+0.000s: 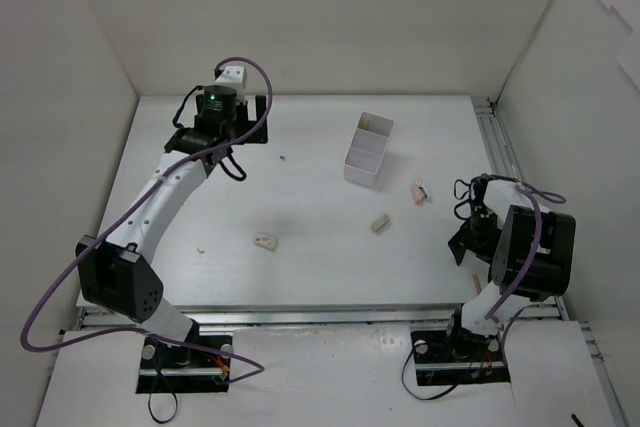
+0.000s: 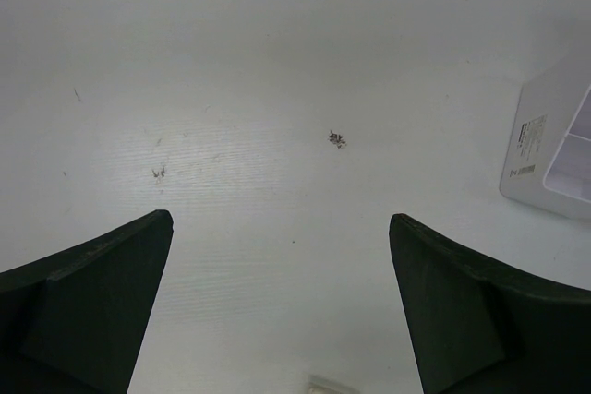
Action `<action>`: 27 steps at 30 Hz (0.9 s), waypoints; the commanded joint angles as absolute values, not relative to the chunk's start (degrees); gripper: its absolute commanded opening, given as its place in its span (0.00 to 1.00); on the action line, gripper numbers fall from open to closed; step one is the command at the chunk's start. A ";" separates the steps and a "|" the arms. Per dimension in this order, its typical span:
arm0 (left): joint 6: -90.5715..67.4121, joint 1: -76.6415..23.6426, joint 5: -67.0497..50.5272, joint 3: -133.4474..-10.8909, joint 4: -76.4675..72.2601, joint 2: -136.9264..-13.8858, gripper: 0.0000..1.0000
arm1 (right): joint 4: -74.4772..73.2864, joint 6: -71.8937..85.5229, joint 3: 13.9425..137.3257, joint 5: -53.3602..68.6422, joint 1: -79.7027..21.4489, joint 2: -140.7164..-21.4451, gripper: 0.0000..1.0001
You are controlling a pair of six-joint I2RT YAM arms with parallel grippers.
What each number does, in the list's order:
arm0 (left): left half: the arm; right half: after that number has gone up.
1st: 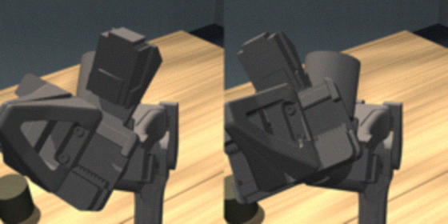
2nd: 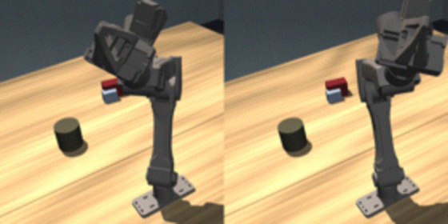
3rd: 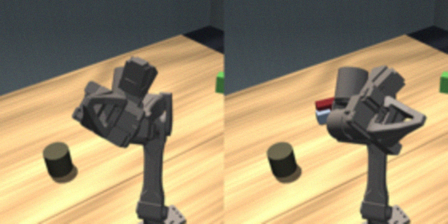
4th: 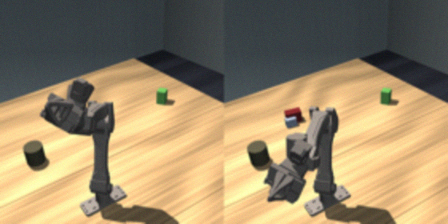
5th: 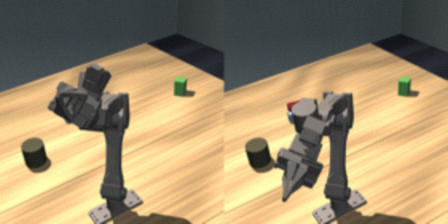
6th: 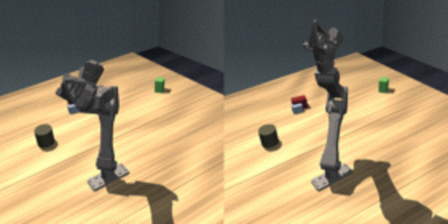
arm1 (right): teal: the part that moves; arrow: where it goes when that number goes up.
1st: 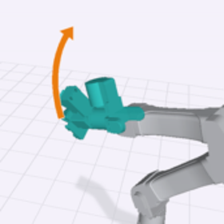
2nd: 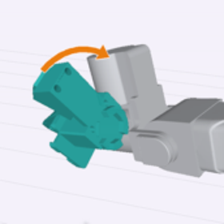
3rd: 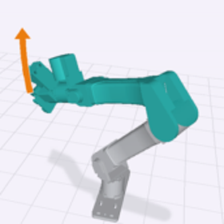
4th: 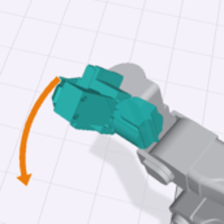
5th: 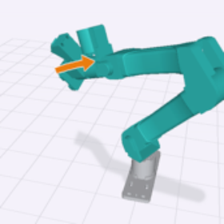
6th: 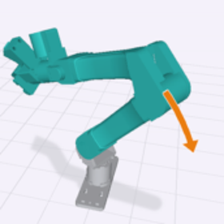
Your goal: Sort the stationery into containers
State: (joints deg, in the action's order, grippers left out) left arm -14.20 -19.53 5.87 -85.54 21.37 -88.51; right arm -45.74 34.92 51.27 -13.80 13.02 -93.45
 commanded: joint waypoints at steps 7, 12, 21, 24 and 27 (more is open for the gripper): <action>-13.54 -20.92 6.50 -92.99 22.94 -86.40 1.00 | -47.73 37.00 50.10 -17.23 12.92 -93.60 0.79; -13.45 -21.45 8.87 -91.94 22.94 -83.77 1.00 | -47.11 35.95 50.89 -16.35 12.92 -95.54 0.66; -10.55 -21.97 14.85 -96.40 24.34 -83.58 1.00 | -47.20 35.25 52.64 -17.49 13.53 -98.78 0.53; -9.50 -21.97 17.75 -99.39 25.57 -84.81 1.00 | -47.63 34.72 54.22 -18.45 14.59 -101.50 0.51; -8.62 -21.97 19.16 -100.98 25.75 -85.34 1.00 | -48.51 34.45 55.98 -20.12 15.03 -103.97 0.46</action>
